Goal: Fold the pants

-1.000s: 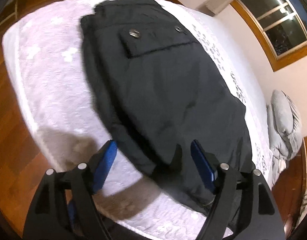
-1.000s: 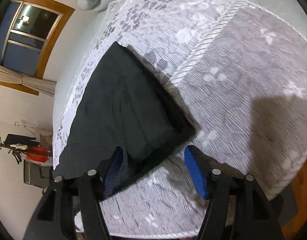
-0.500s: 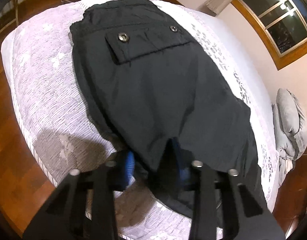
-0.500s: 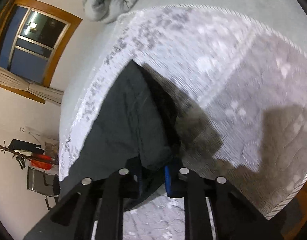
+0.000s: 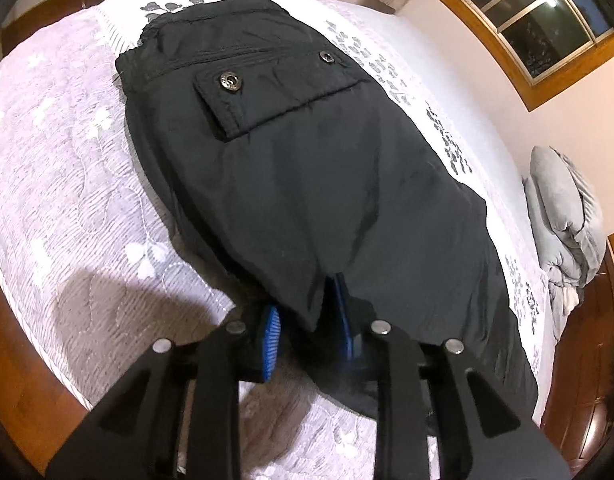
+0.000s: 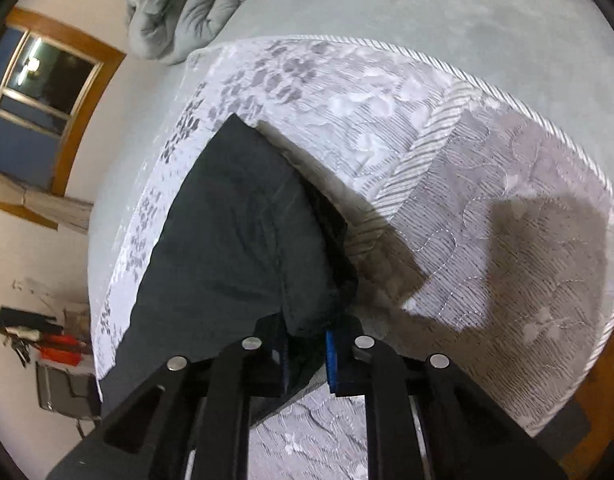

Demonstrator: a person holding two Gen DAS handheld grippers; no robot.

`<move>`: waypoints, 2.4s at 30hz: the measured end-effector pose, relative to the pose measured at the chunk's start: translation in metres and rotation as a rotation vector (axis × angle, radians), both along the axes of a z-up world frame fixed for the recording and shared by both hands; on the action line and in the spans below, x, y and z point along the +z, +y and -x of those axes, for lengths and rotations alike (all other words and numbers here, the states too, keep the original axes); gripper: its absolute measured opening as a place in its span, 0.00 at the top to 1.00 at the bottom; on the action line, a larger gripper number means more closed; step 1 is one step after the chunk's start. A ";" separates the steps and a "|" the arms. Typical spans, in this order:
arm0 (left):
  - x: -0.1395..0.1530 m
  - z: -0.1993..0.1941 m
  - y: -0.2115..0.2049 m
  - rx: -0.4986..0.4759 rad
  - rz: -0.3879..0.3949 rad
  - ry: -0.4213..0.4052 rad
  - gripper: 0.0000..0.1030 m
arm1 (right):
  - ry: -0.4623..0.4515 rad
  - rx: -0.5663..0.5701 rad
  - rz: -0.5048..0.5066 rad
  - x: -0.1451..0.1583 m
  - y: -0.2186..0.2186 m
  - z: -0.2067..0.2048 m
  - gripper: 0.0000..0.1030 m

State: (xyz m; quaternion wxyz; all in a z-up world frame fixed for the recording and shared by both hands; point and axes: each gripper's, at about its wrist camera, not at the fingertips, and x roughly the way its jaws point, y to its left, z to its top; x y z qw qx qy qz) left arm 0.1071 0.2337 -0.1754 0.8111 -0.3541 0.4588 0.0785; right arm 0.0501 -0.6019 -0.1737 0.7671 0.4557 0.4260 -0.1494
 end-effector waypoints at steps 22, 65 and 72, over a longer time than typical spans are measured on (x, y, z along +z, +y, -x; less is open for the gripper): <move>-0.007 -0.003 0.000 -0.043 0.036 -0.019 0.67 | -0.241 0.282 0.535 0.169 0.151 -0.044 0.87; -0.013 -0.012 -0.011 -0.060 0.062 -0.040 0.52 | -0.306 1.185 0.379 0.069 0.462 -0.083 0.53; -0.014 -0.009 0.008 -0.035 0.132 -0.045 0.55 | -0.231 1.005 0.345 0.083 0.407 -0.113 0.66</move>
